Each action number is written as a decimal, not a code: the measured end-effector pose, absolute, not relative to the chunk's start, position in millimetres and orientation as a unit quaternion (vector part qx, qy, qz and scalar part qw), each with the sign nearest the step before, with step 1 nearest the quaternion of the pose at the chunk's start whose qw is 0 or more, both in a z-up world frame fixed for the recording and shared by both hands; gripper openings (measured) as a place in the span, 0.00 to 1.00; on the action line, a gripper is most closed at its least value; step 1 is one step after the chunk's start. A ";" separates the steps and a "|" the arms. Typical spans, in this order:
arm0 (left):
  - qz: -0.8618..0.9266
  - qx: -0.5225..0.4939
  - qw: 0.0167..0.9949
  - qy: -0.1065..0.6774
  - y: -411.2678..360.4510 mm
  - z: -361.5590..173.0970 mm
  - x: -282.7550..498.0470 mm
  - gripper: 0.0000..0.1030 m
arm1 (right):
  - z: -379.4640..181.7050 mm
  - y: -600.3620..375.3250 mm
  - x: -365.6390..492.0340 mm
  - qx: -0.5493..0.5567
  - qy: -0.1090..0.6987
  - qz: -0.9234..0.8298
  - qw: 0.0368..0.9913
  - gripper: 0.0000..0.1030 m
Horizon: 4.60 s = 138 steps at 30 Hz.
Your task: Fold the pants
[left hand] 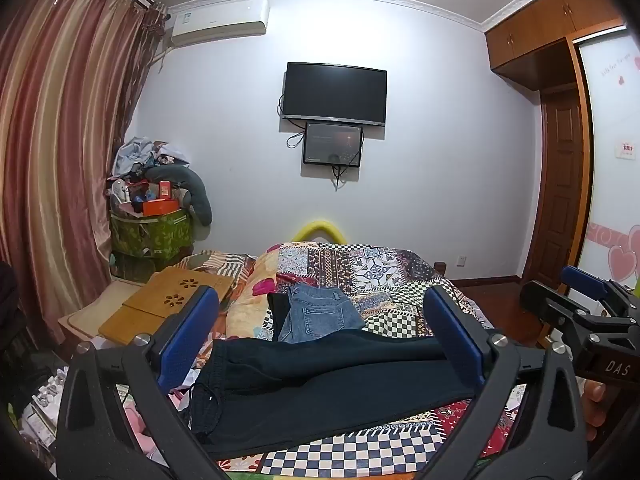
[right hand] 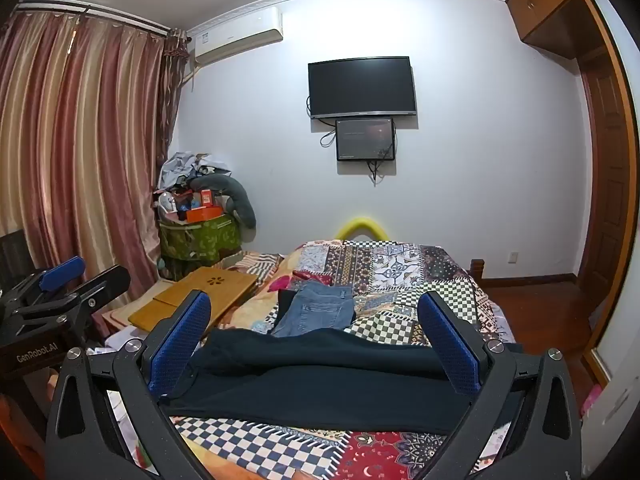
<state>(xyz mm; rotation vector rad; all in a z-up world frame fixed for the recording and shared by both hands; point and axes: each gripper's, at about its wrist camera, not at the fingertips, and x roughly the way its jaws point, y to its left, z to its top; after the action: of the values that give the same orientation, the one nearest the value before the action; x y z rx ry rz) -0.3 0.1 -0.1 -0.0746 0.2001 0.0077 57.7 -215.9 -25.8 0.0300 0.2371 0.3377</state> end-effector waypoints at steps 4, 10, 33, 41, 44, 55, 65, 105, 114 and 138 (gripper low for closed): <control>0.004 -0.037 0.994 0.102 0.1 -0.1 -0.1 1.00 | -25.9 -217.4 57.3 0.015 0.118 0.167 0.979 1.00; 0.005 -0.037 0.994 0.105 -0.9 -1.0 -0.2 1.00 | -26.0 -220.1 57.5 0.015 0.118 0.166 0.979 1.00; 0.008 -0.046 0.990 0.135 5.5 -15.9 40.7 1.00 | -40.8 -225.6 86.9 0.016 0.152 0.157 0.976 1.00; 0.006 -0.055 0.982 0.182 14.3 -38.3 102.4 1.00 | -60.1 -226.6 126.3 0.021 0.189 0.138 0.972 1.00; 0.013 -0.056 0.977 0.206 21.8 -51.2 132.1 1.00 | -72.0 -229.2 146.0 0.018 0.208 0.129 0.970 1.00; 0.050 -0.028 0.958 0.283 73.1 -114.9 255.6 1.00 | -116.1 -243.1 242.9 -0.027 0.285 0.125 0.950 1.00; 0.114 -0.003 0.921 0.373 147.9 -189.8 355.0 1.00 | -167.5 -255.0 323.7 -0.086 0.369 0.139 0.915 1.00; 0.082 -0.111 0.834 0.534 223.4 -310.8 436.7 0.10 | -263.2 -244.7 420.6 -0.034 0.532 0.225 0.816 0.13; 0.075 -0.078 0.866 0.489 217.0 -233.9 410.9 0.08 | -200.5 -253.1 408.4 -0.050 0.473 0.216 0.853 0.11; 0.048 -0.051 0.891 0.449 197.7 -167.2 228.8 0.08 | -145.9 -281.1 255.0 -0.043 0.426 0.231 0.874 0.08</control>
<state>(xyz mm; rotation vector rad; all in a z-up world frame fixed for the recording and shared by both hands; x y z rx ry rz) 228.8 197.7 -167.2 -0.1054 0.9331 0.0992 255.0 -281.1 -145.9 -0.0894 0.8892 0.4827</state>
